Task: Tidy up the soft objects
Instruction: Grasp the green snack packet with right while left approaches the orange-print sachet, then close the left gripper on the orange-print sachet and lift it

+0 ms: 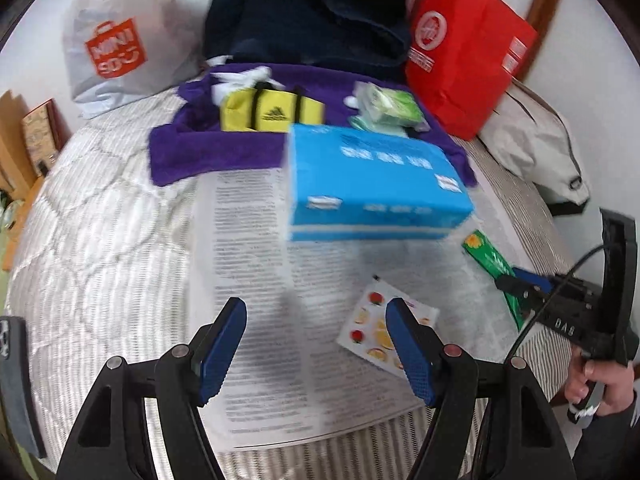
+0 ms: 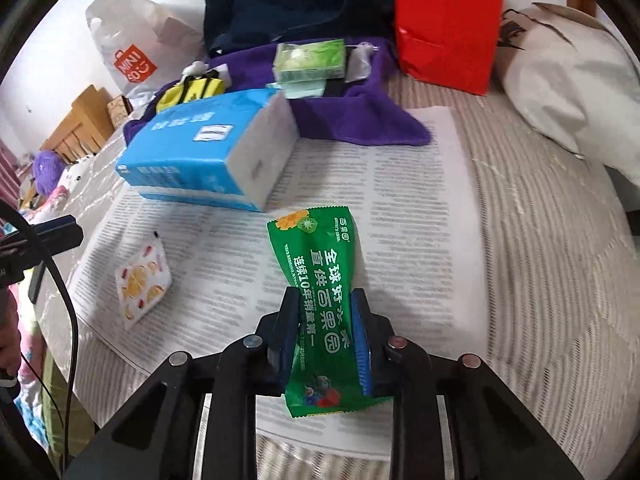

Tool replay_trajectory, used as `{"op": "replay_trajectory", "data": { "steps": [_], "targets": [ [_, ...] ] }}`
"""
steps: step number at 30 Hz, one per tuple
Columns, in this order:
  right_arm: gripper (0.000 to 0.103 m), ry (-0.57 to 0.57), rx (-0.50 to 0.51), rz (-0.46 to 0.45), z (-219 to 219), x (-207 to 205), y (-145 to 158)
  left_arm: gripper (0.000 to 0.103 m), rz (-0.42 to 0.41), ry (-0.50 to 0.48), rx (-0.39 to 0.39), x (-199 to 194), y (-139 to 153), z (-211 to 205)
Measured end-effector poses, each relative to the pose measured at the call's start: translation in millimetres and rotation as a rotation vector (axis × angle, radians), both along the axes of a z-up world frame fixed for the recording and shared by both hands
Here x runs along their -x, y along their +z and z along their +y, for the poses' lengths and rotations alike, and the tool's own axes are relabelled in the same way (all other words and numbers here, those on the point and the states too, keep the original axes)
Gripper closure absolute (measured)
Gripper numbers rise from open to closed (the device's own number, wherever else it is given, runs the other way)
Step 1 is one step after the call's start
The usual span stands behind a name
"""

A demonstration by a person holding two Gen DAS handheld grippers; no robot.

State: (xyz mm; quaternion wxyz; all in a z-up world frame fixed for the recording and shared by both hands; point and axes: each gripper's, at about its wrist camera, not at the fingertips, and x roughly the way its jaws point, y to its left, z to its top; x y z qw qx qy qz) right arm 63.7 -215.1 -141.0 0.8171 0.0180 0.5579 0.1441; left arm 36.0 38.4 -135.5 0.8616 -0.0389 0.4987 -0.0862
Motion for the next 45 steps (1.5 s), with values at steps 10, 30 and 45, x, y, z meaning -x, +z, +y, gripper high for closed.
{"op": "replay_trajectory", "data": {
  "steps": [10,30,45],
  "targets": [
    [0.072,0.016,0.021,-0.048,-8,4,-9,0.032,-0.005,-0.135,-0.073,2,-27,-48],
    [0.065,0.029,-0.007,-0.117,-9,13,-12,0.025,-0.048,-0.247,-0.163,18,-43,-74],
    [0.065,0.020,0.039,-0.112,-2,12,-11,0.085,-0.071,-0.165,-0.075,11,-39,-71]
  ]
}}
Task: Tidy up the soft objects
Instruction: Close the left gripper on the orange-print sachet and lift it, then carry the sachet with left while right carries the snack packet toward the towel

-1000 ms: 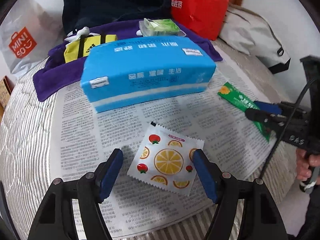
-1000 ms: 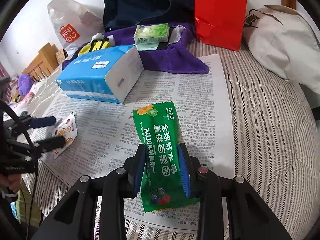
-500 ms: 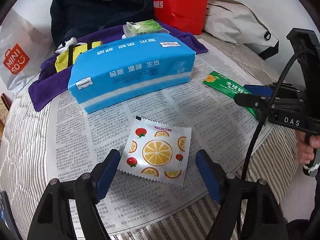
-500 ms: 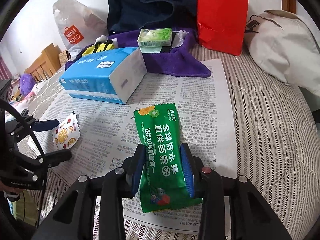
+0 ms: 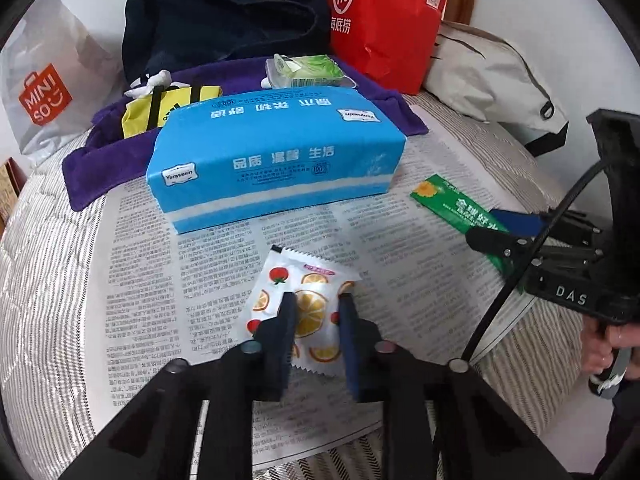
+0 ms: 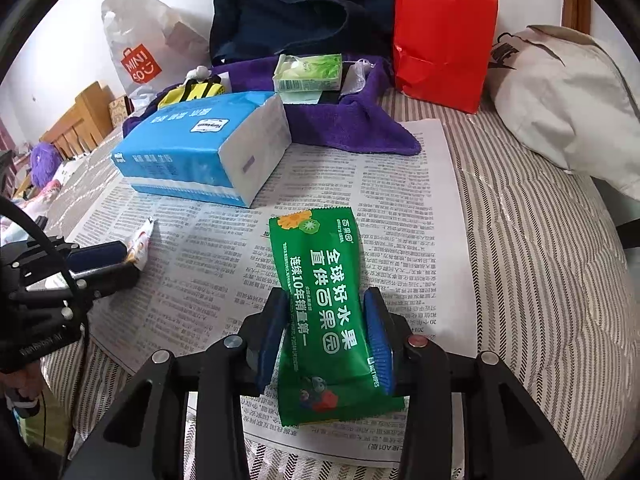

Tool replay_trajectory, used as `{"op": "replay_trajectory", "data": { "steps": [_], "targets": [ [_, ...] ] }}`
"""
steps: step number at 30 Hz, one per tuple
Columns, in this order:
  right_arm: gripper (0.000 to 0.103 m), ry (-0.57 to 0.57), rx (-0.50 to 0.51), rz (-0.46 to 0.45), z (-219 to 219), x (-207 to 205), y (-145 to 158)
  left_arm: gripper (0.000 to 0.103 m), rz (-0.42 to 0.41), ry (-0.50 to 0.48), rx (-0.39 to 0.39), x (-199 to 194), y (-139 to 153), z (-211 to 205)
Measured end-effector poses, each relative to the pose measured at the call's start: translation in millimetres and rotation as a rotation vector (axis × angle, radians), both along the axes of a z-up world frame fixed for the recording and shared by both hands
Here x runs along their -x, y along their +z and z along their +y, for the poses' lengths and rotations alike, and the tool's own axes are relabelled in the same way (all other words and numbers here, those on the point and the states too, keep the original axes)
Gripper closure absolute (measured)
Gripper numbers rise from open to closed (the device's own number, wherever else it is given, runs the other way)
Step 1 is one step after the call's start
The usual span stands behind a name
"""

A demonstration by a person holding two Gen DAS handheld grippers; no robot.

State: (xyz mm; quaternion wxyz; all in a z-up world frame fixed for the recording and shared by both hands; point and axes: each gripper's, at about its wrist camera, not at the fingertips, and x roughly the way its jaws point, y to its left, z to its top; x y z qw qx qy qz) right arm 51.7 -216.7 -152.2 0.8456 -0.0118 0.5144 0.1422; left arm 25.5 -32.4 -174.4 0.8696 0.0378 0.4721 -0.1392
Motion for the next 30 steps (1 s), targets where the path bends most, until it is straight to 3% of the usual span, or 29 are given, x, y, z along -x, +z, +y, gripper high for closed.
{"op": "replay_trajectory", "data": {
  "steps": [9,30],
  "targets": [
    [0.076,-0.006,-0.005,0.040,-5,-3,5,0.094,-0.001,0.027,0.036,-2,4,12],
    [0.077,0.020,-0.023,0.012,8,-14,47,0.096,-0.127,0.116,0.072,-9,66,69]
  ]
}}
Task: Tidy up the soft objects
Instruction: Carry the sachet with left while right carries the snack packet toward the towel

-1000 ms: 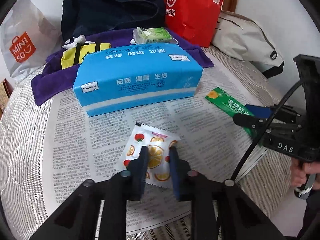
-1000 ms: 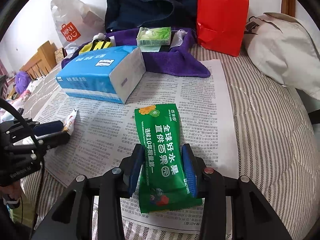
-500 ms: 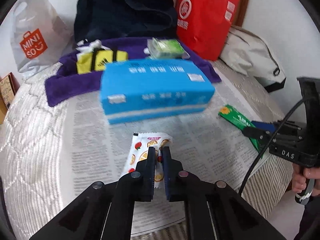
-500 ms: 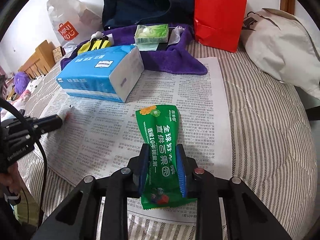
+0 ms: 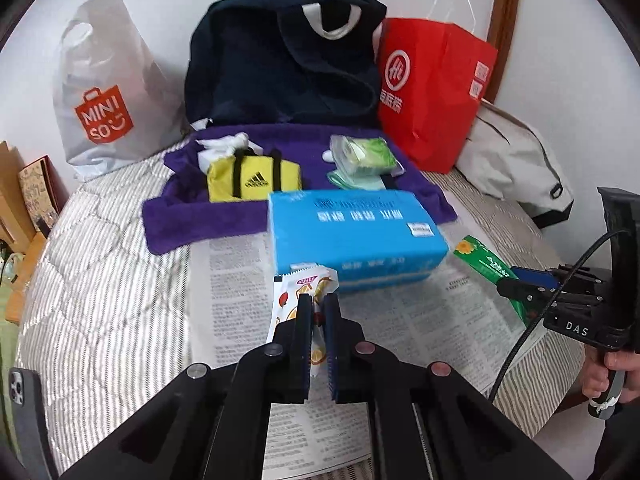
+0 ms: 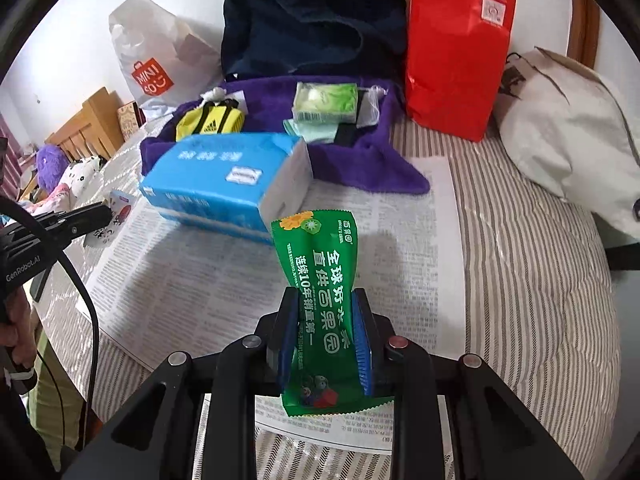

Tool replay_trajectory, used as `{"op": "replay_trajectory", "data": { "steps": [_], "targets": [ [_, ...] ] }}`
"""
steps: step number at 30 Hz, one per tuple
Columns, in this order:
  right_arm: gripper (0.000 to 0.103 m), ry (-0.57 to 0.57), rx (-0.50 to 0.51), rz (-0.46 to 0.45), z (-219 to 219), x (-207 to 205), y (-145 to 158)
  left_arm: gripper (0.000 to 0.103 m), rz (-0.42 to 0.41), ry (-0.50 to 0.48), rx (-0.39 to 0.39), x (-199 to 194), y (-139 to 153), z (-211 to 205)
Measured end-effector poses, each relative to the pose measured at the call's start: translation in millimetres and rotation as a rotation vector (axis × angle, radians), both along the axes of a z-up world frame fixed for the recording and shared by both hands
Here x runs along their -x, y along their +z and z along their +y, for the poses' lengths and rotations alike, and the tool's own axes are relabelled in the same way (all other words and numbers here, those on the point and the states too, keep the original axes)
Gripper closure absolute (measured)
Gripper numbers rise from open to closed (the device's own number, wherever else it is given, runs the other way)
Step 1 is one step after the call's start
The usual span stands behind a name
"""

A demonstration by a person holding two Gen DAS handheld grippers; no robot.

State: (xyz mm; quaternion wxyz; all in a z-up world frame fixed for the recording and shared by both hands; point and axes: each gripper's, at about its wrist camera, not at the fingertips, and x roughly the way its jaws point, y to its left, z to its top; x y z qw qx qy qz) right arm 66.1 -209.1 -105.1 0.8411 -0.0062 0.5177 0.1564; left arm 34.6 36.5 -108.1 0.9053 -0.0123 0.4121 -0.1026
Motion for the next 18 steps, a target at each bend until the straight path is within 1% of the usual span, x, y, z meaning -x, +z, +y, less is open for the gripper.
{"op": "replay_trajectory", "data": {
  "steps": [6,18],
  "targets": [
    [0.077,0.007,-0.009,-0.015,4,-8,11,0.096,-0.008,0.024,0.016,-5,9,15],
    [0.077,0.010,-0.022,-0.040,13,-19,23,0.096,-0.026,0.049,0.008,-11,24,33]
  ]
}}
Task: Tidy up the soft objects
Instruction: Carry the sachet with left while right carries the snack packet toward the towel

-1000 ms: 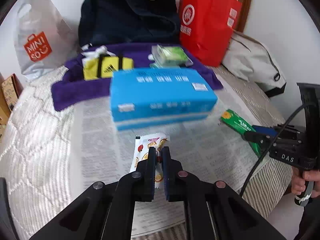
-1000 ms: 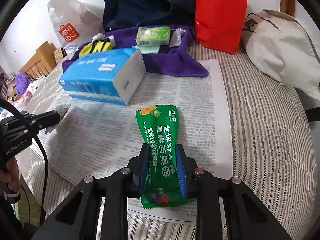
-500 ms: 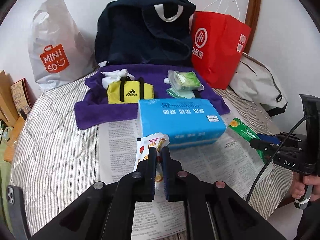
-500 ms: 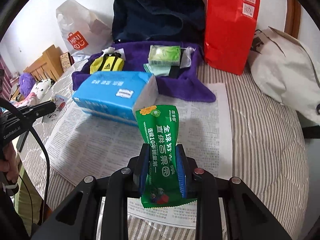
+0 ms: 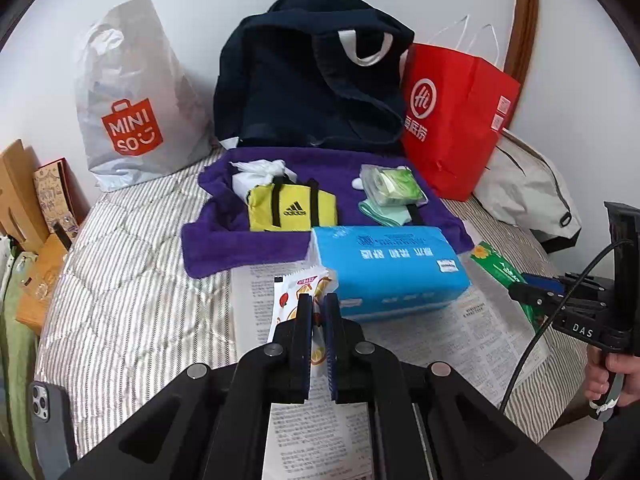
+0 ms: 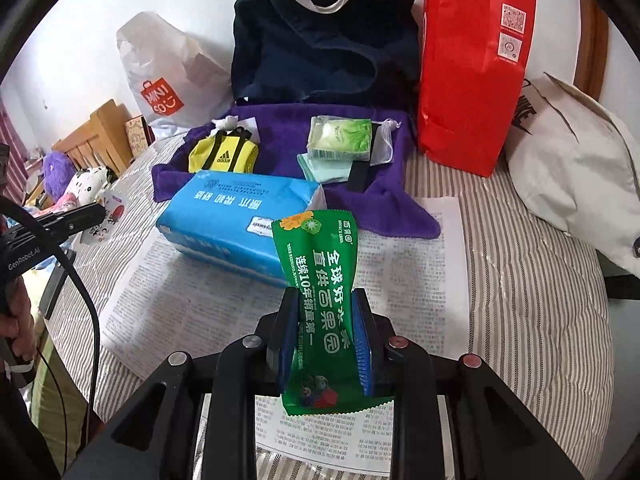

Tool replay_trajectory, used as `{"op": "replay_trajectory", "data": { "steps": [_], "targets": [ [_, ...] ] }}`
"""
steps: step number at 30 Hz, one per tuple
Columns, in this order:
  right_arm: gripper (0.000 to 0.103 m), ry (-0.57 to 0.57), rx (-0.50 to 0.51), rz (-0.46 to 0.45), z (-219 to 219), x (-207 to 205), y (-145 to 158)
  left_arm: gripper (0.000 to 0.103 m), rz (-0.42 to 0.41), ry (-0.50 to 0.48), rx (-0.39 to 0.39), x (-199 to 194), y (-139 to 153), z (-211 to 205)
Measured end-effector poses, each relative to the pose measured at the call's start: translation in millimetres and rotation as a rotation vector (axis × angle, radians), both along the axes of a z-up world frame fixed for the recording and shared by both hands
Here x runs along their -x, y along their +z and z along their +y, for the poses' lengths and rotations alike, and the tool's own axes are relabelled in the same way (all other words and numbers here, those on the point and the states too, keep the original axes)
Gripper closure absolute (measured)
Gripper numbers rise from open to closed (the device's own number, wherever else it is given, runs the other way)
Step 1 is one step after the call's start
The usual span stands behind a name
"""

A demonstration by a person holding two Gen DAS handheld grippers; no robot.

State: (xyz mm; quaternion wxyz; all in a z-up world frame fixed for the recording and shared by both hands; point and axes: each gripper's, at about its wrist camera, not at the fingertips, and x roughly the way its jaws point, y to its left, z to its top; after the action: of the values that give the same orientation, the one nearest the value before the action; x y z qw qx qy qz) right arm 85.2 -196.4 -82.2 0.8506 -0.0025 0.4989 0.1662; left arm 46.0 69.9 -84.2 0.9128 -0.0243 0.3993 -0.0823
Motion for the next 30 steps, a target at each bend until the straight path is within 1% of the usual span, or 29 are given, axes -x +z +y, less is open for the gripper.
{"op": "replay_trajectory", "data": {
  "steps": [5,15,20,24,30],
  "targets": [
    [0.077,0.002,0.013,0.001,2,-4,1,0.096,0.006,0.000,0.001,-6,2,5],
    [0.077,-0.003,0.002,-0.009,1,-13,8,0.096,-0.005,0.007,0.019,-16,9,14],
    [0.077,-0.009,-0.010,-0.019,0,-23,14,0.096,-0.014,0.004,0.015,-27,14,16],
    [0.077,-0.009,-0.009,-0.028,2,-32,18,0.096,-0.018,-0.005,0.025,-38,18,16],
    [0.077,-0.009,-0.016,-0.044,6,-46,23,0.096,-0.026,-0.020,0.016,-60,23,14]
  ]
}}
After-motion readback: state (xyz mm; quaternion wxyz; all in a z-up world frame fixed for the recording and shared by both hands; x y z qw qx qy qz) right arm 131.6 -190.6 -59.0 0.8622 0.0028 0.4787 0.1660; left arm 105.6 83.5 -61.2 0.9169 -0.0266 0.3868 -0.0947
